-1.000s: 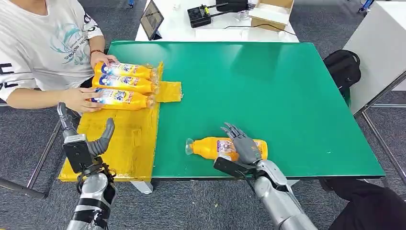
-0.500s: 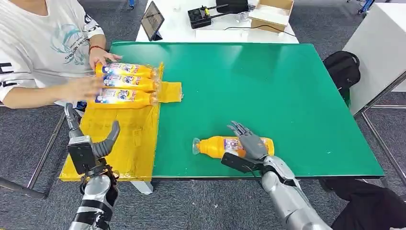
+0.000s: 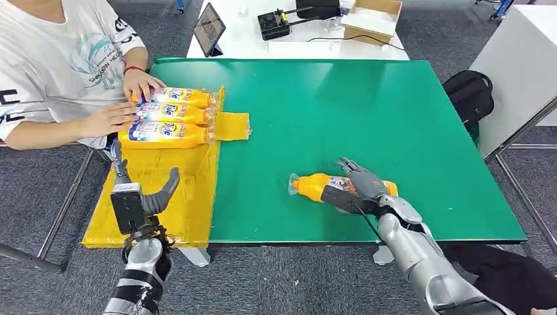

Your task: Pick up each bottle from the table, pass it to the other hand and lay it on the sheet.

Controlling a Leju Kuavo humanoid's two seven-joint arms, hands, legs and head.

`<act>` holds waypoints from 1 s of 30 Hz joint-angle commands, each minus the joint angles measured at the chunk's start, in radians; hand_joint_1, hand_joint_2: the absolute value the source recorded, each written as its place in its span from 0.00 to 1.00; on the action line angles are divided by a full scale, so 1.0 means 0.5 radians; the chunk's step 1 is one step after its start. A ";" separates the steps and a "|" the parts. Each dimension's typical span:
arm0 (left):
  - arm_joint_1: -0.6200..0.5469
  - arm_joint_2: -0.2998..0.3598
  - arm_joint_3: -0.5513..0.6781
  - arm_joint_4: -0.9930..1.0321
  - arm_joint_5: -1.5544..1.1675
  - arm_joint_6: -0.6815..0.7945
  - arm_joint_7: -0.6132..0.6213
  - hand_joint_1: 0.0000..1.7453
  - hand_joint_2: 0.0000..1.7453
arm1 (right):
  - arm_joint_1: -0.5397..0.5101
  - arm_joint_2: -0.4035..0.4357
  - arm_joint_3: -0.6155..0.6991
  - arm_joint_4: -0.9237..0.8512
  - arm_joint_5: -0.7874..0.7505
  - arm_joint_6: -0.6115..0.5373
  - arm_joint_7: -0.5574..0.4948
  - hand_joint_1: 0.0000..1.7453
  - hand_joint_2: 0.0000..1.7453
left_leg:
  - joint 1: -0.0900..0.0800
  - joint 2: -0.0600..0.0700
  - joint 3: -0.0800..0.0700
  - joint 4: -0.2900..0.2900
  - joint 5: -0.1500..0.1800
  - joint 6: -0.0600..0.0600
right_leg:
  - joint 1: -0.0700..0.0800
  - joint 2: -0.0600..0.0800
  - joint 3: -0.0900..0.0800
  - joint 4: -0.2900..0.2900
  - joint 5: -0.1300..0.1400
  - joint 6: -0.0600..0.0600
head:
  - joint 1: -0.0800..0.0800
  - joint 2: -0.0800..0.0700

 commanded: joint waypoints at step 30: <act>-0.178 -0.031 -0.108 0.347 0.012 -0.052 0.007 0.00 1.00 | -0.007 -0.202 0.154 0.351 -0.077 0.328 -0.075 1.00 1.00 | 0.003 -0.008 0.017 -0.005 -0.002 0.003 | 0.005 -0.011 0.021 -0.010 -0.003 -0.009 | 0.001 0.000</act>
